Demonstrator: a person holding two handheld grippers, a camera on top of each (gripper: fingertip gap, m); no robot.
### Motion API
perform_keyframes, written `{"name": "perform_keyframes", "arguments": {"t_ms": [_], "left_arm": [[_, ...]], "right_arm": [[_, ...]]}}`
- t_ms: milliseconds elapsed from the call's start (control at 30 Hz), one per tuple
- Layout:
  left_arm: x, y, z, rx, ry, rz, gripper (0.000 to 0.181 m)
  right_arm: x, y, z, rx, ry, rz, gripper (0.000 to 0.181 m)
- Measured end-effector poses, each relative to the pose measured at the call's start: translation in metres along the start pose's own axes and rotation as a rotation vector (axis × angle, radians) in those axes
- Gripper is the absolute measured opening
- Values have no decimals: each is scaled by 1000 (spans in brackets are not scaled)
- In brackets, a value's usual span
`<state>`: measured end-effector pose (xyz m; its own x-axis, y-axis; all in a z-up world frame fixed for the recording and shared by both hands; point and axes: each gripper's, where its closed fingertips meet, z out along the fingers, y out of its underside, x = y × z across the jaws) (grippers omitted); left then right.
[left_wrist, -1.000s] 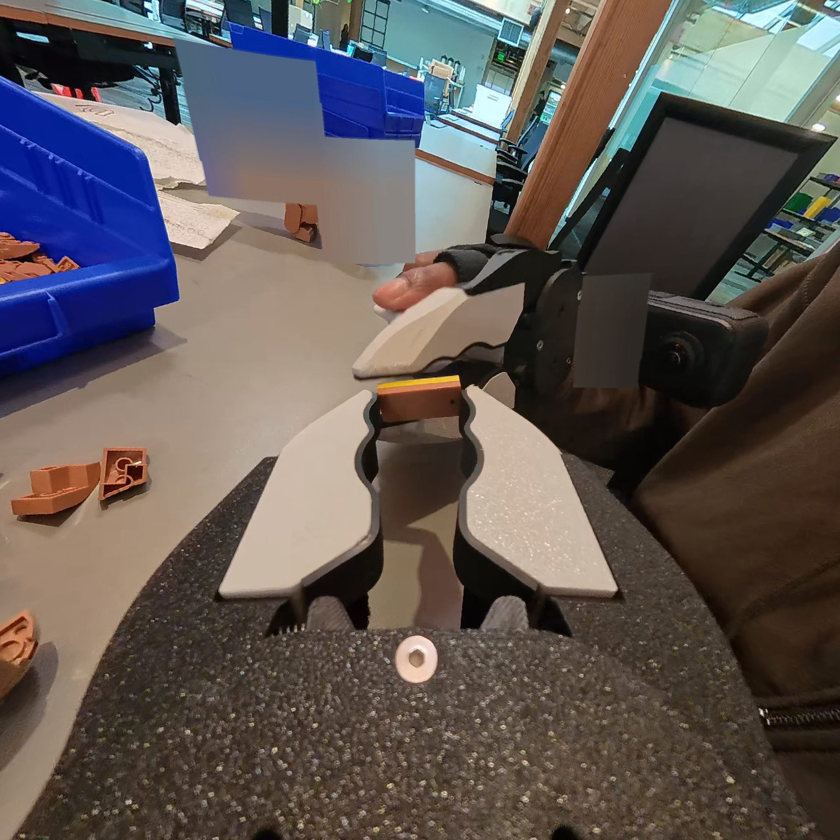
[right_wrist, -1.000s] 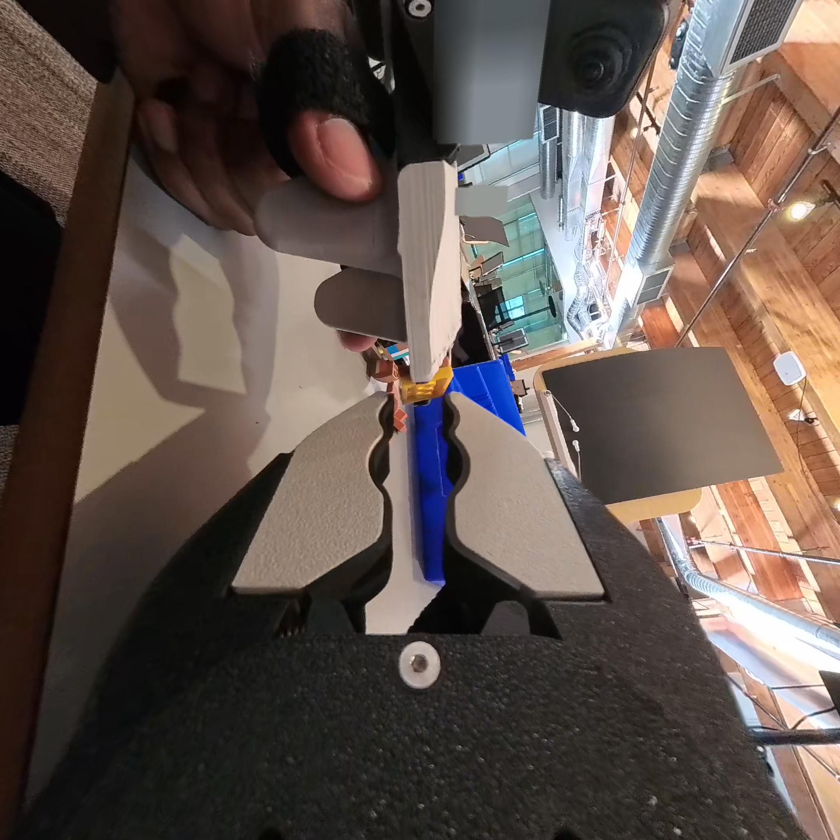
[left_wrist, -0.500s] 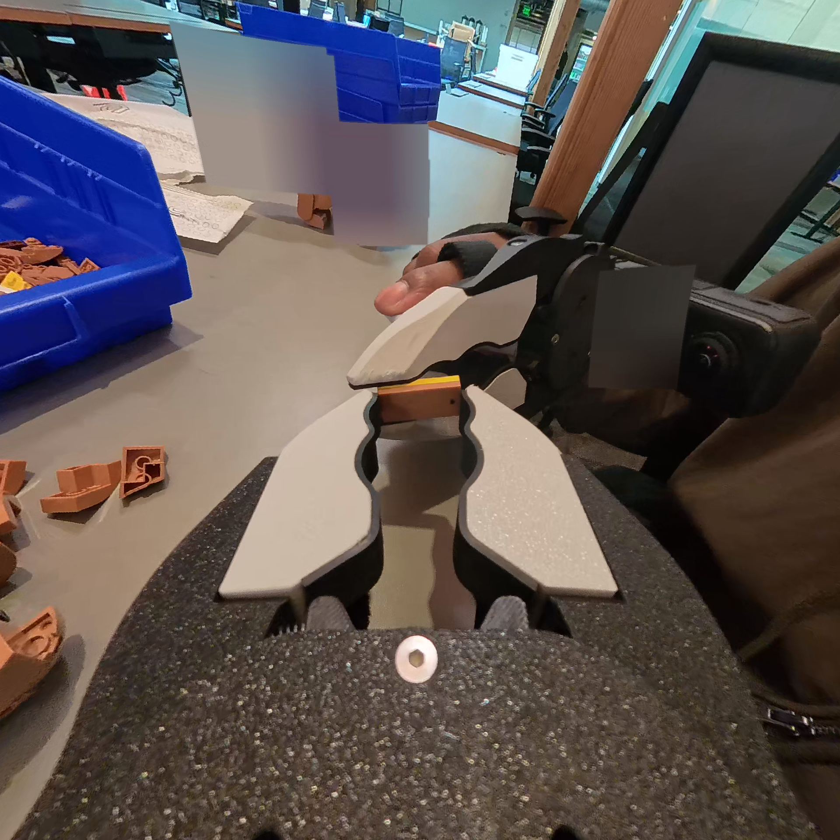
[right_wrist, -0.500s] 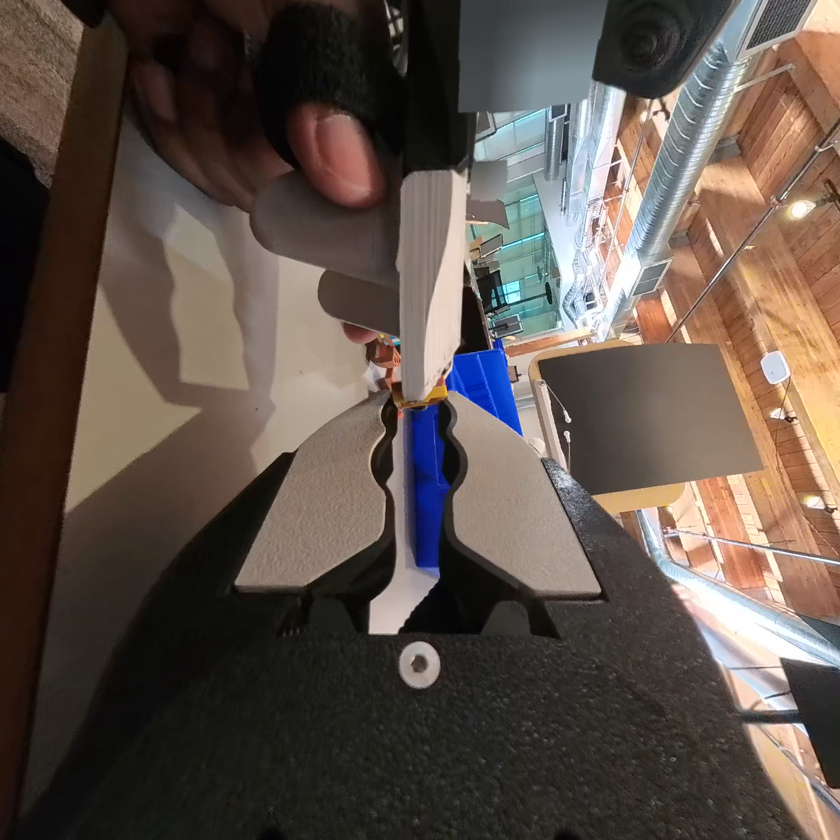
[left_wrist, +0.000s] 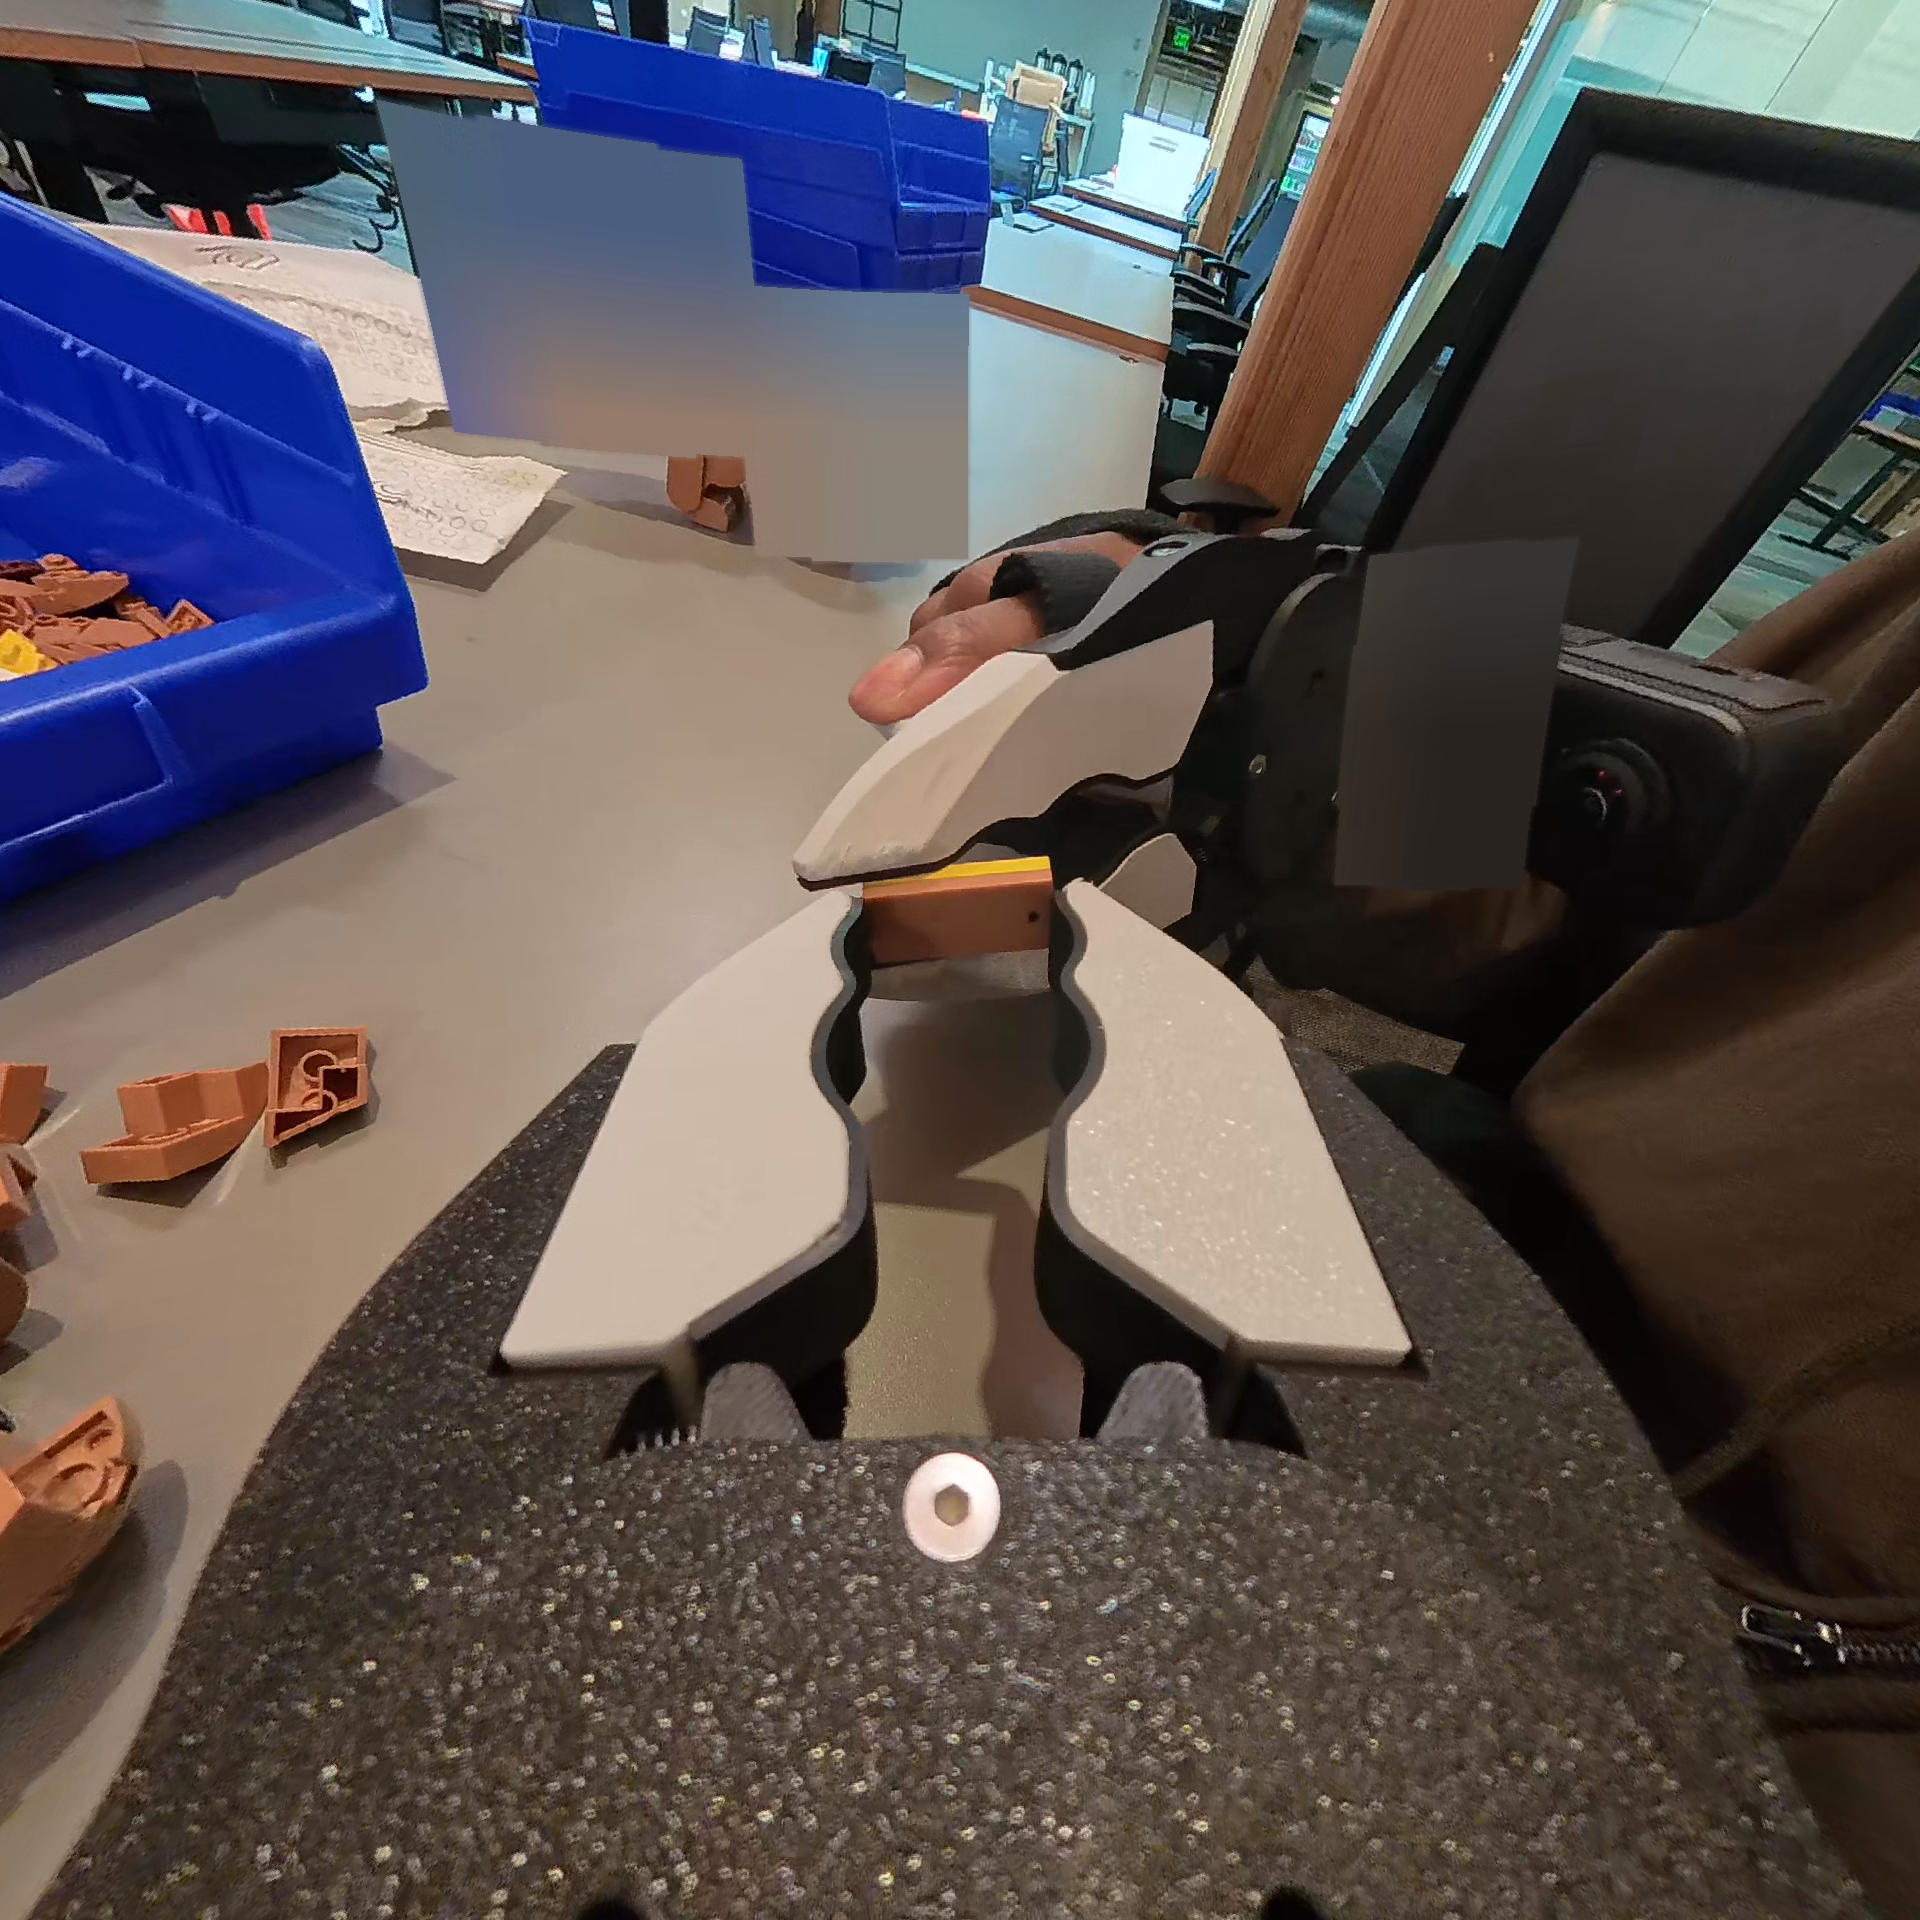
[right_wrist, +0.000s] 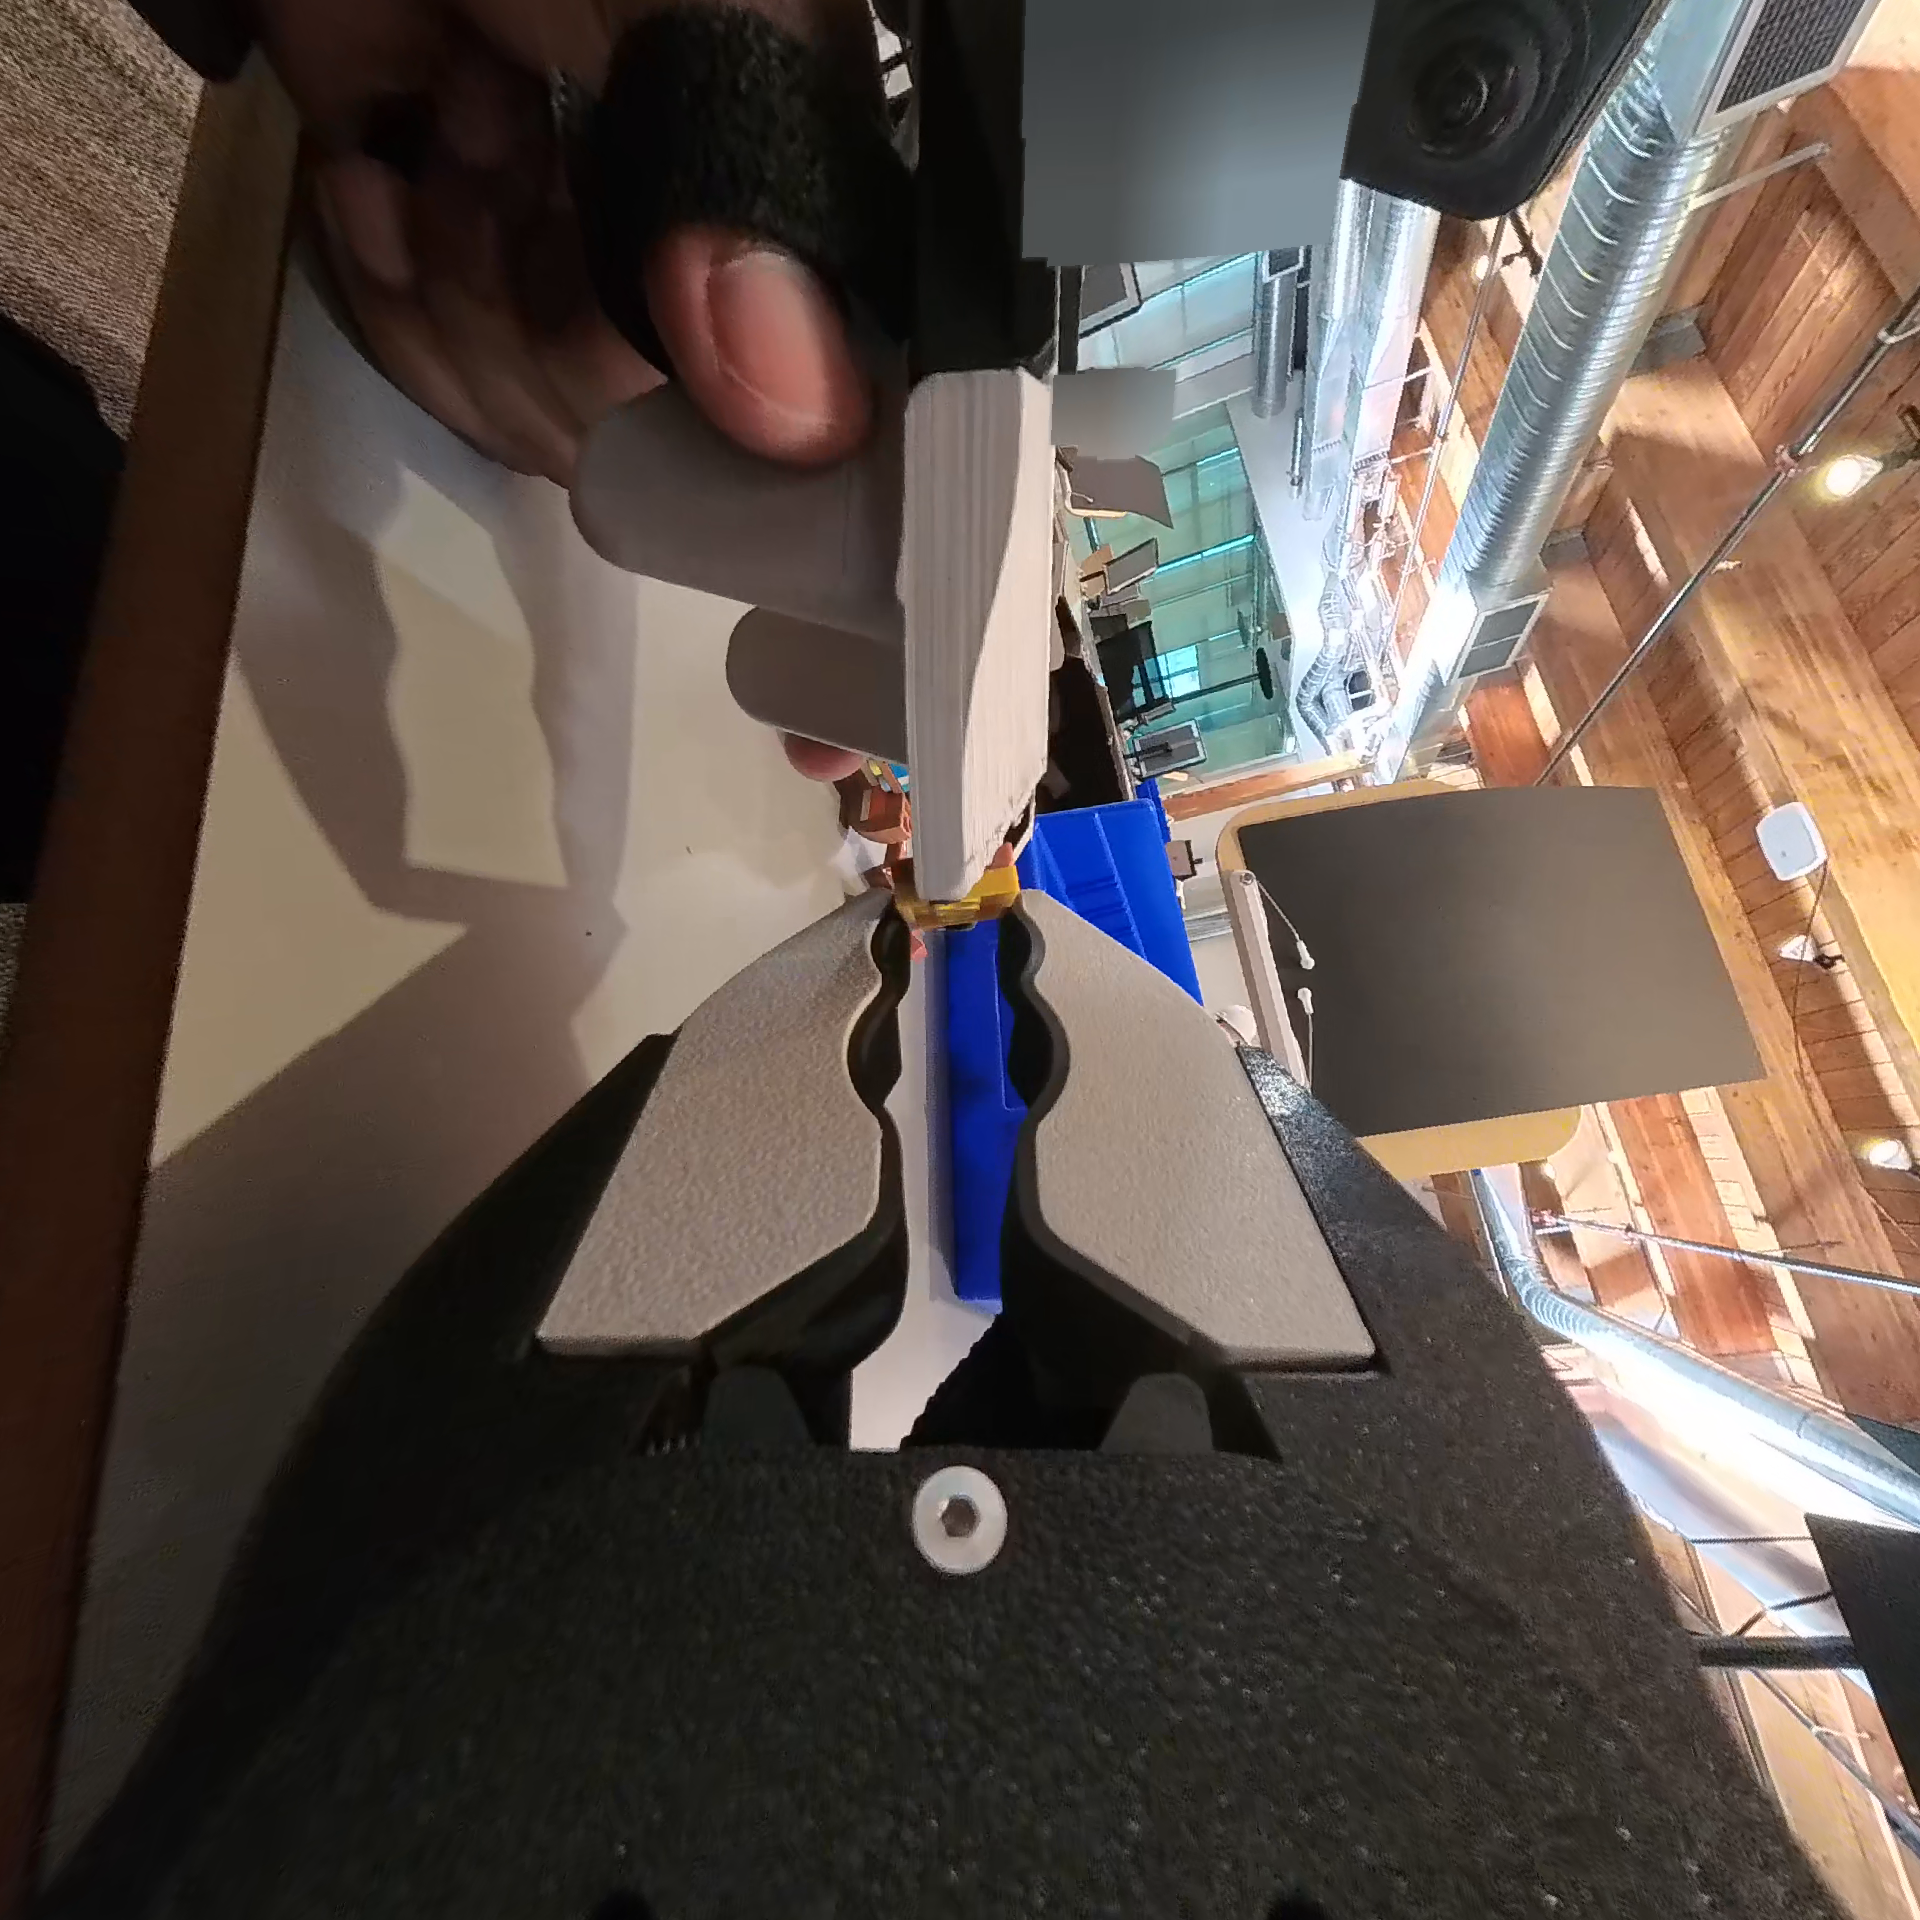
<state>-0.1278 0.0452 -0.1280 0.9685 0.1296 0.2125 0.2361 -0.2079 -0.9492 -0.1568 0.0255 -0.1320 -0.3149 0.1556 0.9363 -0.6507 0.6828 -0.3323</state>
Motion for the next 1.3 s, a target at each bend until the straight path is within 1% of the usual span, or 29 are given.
{"name": "perform_keyframes", "arguments": {"t_ms": [833,1067,1300], "left_arm": [[5,-3,-3,30,43,-4,33],[12,-6,-7,56,112,-8,34],[13,-6,-7,57,113,-8,34]], "right_arm": [[2,-3,-6,51,-24,74,17],[1,-10,-10,110,-41,103,17],[2,-12,-11,120,-31,93,17]]}}
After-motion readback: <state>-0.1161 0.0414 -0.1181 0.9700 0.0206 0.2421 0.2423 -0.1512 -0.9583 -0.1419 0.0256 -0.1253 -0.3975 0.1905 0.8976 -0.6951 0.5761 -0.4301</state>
